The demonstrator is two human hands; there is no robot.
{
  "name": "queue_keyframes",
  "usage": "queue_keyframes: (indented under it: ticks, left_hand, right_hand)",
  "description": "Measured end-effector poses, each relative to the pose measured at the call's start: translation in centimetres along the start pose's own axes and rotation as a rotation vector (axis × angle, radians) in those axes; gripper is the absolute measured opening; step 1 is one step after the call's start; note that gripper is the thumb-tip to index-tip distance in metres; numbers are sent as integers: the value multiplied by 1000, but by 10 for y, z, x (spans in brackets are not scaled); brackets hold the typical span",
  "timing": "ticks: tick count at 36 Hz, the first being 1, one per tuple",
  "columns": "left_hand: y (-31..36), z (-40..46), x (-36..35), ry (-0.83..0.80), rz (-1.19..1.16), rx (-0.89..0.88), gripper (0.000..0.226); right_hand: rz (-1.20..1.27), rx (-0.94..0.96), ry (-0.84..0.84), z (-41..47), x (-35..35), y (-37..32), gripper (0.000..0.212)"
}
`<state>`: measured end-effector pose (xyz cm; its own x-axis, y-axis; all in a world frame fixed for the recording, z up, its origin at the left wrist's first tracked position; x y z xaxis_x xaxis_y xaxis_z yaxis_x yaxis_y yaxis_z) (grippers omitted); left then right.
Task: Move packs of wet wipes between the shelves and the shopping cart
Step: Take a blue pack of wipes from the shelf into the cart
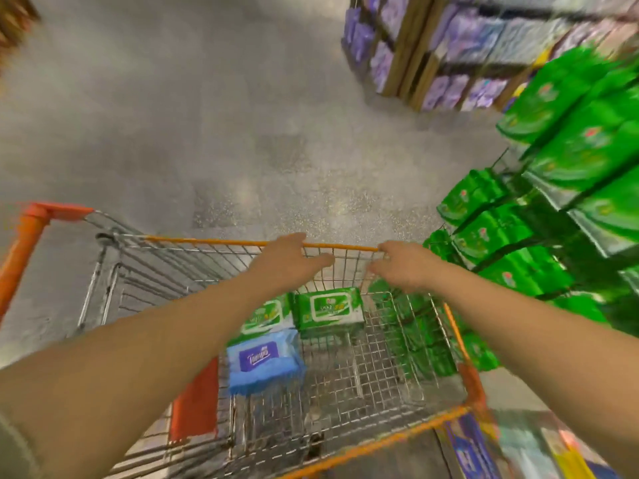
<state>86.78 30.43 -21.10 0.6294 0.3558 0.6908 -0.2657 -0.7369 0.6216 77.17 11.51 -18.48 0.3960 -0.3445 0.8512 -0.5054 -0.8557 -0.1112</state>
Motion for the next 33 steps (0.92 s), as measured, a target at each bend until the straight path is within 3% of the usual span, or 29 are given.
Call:
queue_keyframes:
  ticks: [10,17,25,29,33]
  left_hand:
    - [87,-73,48,14,131,-295,97]
    - [168,-132,46,-24,179,-521,91]
    - [262,-198,18,-50,208,-768,90]
    - [307,-236,-13,-64,271,-860,100]
    - [350,-283,-56,-118,266,-955,91]
  right_hand:
    - [5,-48,319,-135,78,-6,73]
    - [-38,-135,378,-236,101,23,74]
    - [-49,-306,480,-350,115,93,71]
    - [-14,-381,504,-411,105,135,74]
    - [13,-449,556,-480,86,173,73]
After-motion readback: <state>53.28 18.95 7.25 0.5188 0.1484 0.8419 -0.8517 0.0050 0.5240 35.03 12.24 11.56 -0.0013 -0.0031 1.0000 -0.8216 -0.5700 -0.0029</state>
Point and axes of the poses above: each hand's wrist, its own z-axis towards the middle knuckle, its own x-axis out of the back of the hand, y = z × x, the point moved 8 cm from there along z, towards the middle knuckle, and after that the axes turned 4 degrees about -x, right-handed, at the moved point
